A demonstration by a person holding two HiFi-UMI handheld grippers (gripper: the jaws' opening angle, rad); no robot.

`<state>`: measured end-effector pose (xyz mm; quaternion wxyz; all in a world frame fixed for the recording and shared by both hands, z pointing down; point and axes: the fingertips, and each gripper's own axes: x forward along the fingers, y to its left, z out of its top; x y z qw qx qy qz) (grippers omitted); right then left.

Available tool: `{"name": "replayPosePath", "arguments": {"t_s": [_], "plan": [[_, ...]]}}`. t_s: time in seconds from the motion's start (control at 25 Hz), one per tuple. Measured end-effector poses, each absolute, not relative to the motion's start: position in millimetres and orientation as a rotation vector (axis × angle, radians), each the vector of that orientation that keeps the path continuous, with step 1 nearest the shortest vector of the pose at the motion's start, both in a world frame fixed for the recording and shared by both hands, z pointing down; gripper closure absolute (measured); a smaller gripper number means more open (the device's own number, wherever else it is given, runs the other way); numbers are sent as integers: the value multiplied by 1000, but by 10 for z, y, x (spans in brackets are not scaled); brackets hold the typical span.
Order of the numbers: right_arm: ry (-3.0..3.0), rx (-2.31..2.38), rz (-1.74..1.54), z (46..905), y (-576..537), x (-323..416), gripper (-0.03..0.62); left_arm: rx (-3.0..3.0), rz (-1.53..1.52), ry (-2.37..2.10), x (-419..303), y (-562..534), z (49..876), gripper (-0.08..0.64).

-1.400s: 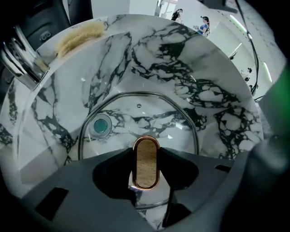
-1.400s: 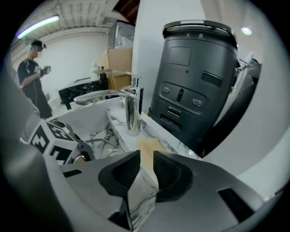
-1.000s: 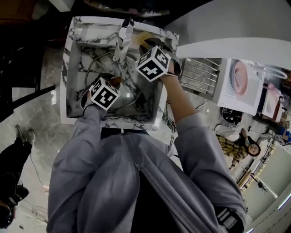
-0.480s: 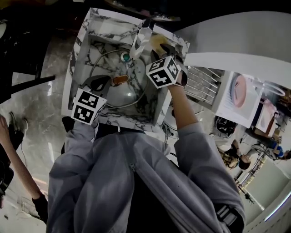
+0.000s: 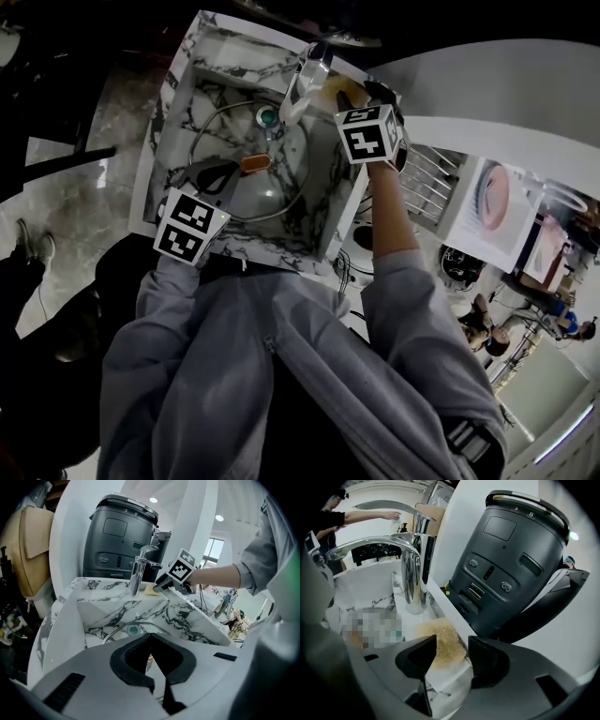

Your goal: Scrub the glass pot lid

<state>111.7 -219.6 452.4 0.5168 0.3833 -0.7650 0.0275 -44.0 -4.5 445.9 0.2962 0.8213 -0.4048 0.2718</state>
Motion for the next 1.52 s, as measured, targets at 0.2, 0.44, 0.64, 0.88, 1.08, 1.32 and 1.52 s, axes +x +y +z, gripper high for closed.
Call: {"name": "replayPosePath", "arguments": {"t_s": [0.2, 0.44, 0.64, 0.88, 1.08, 1.32, 1.52], "plan": [[-1768, 813, -64, 4615, -2219, 1103, 377, 2168, 724, -1069, -454, 3, 4495, 546], [-1808, 739, -25, 4701, -1986, 1017, 400, 2162, 722, -1078, -445, 25, 4490, 546], [-1877, 685, 270, 4826, -1993, 1005, 403, 2158, 719, -1071, -413, 84, 4490, 546], [-1903, 605, 333, 4816, -1973, 943, 481, 2168, 710, -1066, -332, 163, 4449, 546], [-1948, 688, 208, 4712, -1811, 863, 527, 2181, 706, -1089, -377, 208, 4379, 546], [-2048, 605, 151, 4584, -1218, 426, 532, 2168, 693, -1145, -508, 296, 4323, 546], [-2089, 408, 140, 4805, -673, -229, 532, 2149, 671, -1191, -653, 387, 4271, 546]]}}
